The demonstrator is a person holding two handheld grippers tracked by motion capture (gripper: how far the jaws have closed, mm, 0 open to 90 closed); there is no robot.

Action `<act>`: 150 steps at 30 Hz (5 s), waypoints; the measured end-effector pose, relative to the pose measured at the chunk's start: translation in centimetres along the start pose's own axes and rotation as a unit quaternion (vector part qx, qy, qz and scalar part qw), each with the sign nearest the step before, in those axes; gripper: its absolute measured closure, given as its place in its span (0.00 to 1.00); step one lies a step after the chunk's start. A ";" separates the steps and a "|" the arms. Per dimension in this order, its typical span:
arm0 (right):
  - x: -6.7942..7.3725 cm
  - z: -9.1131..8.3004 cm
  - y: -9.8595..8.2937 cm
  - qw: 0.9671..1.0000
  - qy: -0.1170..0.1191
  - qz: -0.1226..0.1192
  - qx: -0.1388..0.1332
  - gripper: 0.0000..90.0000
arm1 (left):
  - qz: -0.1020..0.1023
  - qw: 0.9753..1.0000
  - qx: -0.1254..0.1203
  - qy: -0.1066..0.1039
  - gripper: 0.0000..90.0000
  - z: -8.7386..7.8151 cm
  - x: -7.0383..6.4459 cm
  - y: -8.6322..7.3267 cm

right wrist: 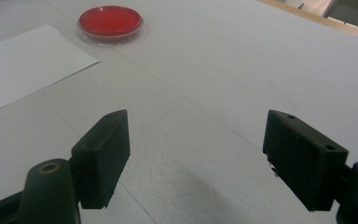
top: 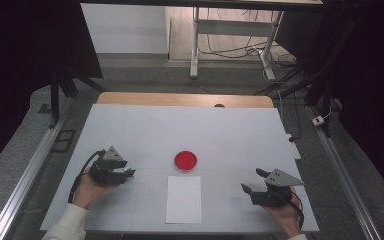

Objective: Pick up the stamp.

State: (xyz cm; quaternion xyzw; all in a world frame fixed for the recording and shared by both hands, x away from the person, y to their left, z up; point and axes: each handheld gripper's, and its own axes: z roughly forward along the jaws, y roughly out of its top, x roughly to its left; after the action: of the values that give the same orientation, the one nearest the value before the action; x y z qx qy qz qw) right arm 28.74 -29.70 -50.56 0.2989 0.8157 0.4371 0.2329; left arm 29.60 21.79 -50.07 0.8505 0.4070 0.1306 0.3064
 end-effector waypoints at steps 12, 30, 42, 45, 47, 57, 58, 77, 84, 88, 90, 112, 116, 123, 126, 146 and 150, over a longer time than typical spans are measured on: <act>0.0 0.0 -0.1 1.000 -0.001 0.001 0.003 0.25 | 0.000 1.000 0.000 -0.003 0.79 -0.1 0.0 -0.2; 0.0 0.0 -0.1 1.000 -0.001 0.000 0.003 0.26 | -0.008 1.000 -0.005 -0.004 0.84 -0.3 0.2 -0.2; 0.0 0.0 -0.3 1.000 -0.003 -0.001 0.002 0.26 | -0.021 0.999 -0.040 -0.002 0.84 -1.1 0.0 0.0; 0.1 0.0 -0.2 1.000 -0.007 -0.003 0.006 0.26 | -0.027 0.998 -0.055 -0.005 0.84 -1.4 0.0 0.1; 0.1 -0.1 -0.2 1.000 -0.011 0.000 0.003 0.26 | -0.030 0.998 -0.062 -0.008 0.84 -1.5 -0.1 0.1; 0.1 -0.2 -0.2 1.000 -0.015 0.000 0.001 0.27 | -0.039 0.994 -0.097 -0.025 0.84 -2.4 -0.4 0.5; 0.1 -0.2 -0.2 1.000 -0.015 0.000 0.001 0.27 | -0.040 0.994 -0.101 -0.027 0.84 -2.5 -0.5 0.6; 0.1 -0.3 -0.3 1.000 -0.017 0.004 -0.001 0.27 | -0.045 0.988 -0.136 -0.058 0.84 -3.4 -1.4 1.5; 0.2 -0.2 -0.3 1.000 -0.017 0.001 0.001 0.27 | -0.048 0.987 -0.139 -0.064 0.84 -3.2 -1.7 1.8; 0.2 -0.2 -0.3 1.000 -0.014 0.000 0.001 0.27 | -0.048 0.986 -0.146 -0.072 0.84 -3.3 -1.9 2.0; 0.3 -0.2 -0.3 1.000 -0.013 0.001 0.000 0.27 | -0.050 0.985 -0.150 -0.076 0.84 -3.4 -2.0 2.1; 0.3 0.0 -0.1 1.000 -0.017 0.002 -0.004 0.27 | -0.033 0.977 -0.177 -0.113 0.84 -2.5 -4.3 4.0; 0.4 0.0 -0.1 1.000 -0.017 0.001 -0.006 0.27 | -0.030 0.977 -0.177 -0.115 0.84 -2.4 -4.8 4.2; 0.4 0.0 -0.1 1.000 -0.018 -0.002 -0.007 0.27 | -0.025 0.976 -0.177 -0.121 0.84 -2.0 -5.8 4.5; 0.6 0.0 0.0 1.000 -0.018 -0.005 -0.006 0.27 | -0.022 0.976 -0.178 -0.126 0.84 -1.9 -6.3 4.8; 0.7 -0.1 0.0 1.000 -0.016 -0.002 -0.006 0.27 | 0.003 0.975 -0.156 -0.158 0.84 0.5 -9.5 6.3; 0.6 -0.2 -0.1 1.000 -0.018 0.001 -0.004 0.27 | 0.007 0.976 -0.150 -0.157 0.84 1.3 -9.9 6.9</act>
State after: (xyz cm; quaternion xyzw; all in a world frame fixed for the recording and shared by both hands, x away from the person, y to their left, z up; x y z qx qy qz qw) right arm 28.16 -29.40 -50.59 0.3066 0.8092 0.4357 0.2479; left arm 28.16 10.28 -46.49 0.8080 0.3235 0.0574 0.4891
